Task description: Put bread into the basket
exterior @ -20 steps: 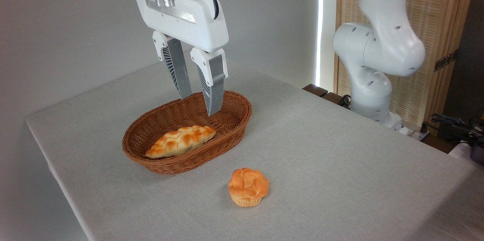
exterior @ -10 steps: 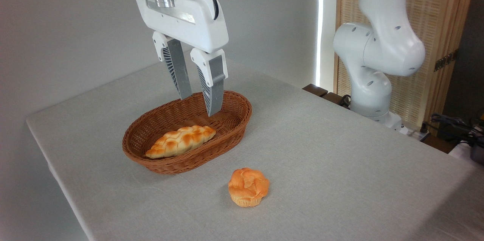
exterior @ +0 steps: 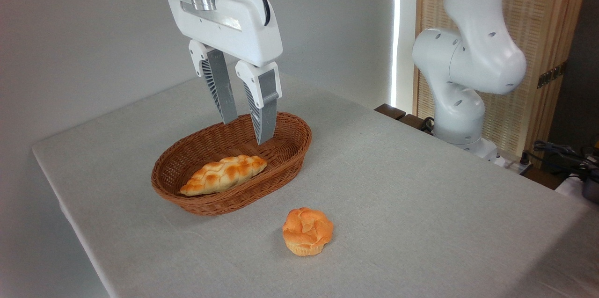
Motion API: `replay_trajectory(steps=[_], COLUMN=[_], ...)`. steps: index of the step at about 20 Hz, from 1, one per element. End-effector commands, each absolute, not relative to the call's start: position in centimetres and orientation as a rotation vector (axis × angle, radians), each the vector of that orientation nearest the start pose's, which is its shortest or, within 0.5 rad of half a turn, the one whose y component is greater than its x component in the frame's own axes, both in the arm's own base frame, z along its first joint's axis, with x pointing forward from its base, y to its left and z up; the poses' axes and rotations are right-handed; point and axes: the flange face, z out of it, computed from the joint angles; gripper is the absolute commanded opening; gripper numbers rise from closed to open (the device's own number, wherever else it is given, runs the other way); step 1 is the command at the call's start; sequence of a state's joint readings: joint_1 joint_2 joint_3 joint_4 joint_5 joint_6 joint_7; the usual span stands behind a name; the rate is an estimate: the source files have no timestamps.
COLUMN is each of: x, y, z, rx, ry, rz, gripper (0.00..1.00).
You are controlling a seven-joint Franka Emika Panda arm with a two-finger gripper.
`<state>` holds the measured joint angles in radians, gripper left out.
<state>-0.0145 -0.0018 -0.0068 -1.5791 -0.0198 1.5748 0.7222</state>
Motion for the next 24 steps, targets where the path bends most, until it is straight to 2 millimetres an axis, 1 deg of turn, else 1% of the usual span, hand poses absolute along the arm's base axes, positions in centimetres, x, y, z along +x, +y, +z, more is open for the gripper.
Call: replay_trajectory(steps=[1,3,5,7,9,11,13,17,21,23,24], x=[55.2,55.1,54.5,53.6,52.6,51.8,51.2,50.1,48.9,48.6,48.5], y=[-1.3,-1.3,-1.2,-1.0,-1.0,-0.8,0.0,0.2,0.3,0.7,1.8], z=[62.5,62.6,62.6,62.4,62.2,61.9,61.8,61.0,60.3,59.9,59.8], rx=[-2.941,-2.940,-2.933,-2.917,-2.906,-2.909,-2.919,-2.908,-2.897,-2.884,-2.895], ry=[1.171,1.171,1.167,1.154,1.151,1.147,1.127,1.119,1.158,1.192,1.177], rz=[0.006,-0.001,-0.034,-0.111,-0.149,-0.145,-0.146,-0.193,-0.178,-0.169,-0.170], gripper=[1.00,1.00,1.00,1.00,1.00,1.00,1.00,1.00,1.00,1.00,1.00])
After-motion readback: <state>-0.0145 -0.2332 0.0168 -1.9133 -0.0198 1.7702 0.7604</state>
